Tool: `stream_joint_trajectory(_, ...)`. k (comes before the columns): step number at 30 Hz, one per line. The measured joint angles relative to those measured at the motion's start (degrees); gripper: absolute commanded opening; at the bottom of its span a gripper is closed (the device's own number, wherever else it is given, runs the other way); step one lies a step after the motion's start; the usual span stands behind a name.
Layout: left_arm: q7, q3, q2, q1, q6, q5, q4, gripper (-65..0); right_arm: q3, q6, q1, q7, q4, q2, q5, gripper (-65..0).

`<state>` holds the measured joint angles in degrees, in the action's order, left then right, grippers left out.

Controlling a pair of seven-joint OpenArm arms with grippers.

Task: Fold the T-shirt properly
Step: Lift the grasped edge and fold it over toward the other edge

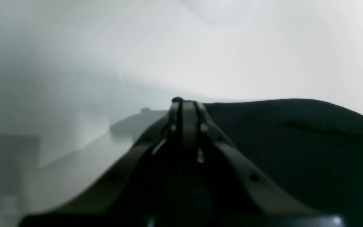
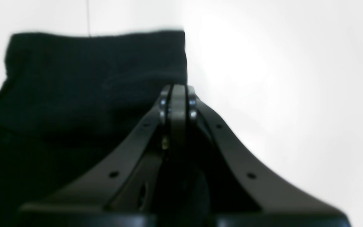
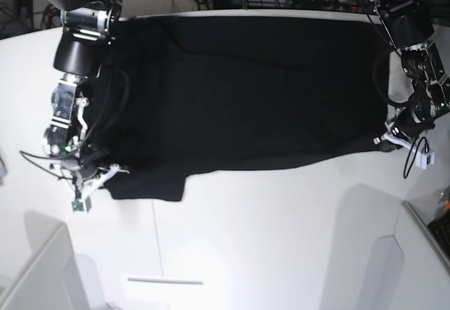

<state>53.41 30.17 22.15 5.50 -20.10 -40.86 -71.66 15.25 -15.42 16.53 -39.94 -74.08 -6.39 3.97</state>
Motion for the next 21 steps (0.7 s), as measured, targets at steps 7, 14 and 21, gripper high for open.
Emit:
stream_joint_trajectory(7, 0.7, 0.11, 1.07, -1.99, 0.13, -4.44, -3.32, -65.0, -0.11, 0.0, -2.8, -3.21, -4.55, -0.02, -0.09, -65.0)
stream_joint_trajectory(14, 6.49, 5.46, 1.03, -2.21, -0.09, -4.26, -8.0, -65.0, -0.09, 0.0, -5.51, -3.43, -8.07, -0.02, 0.0, -65.0)
stream_joint_trajectory(21, 8.28, 6.01, 0.9, -3.32, -0.5, -4.55, -8.13, -65.0, 0.17, 0.0, -7.76, -7.41, -13.86, -0.04, -0.07, -65.0)
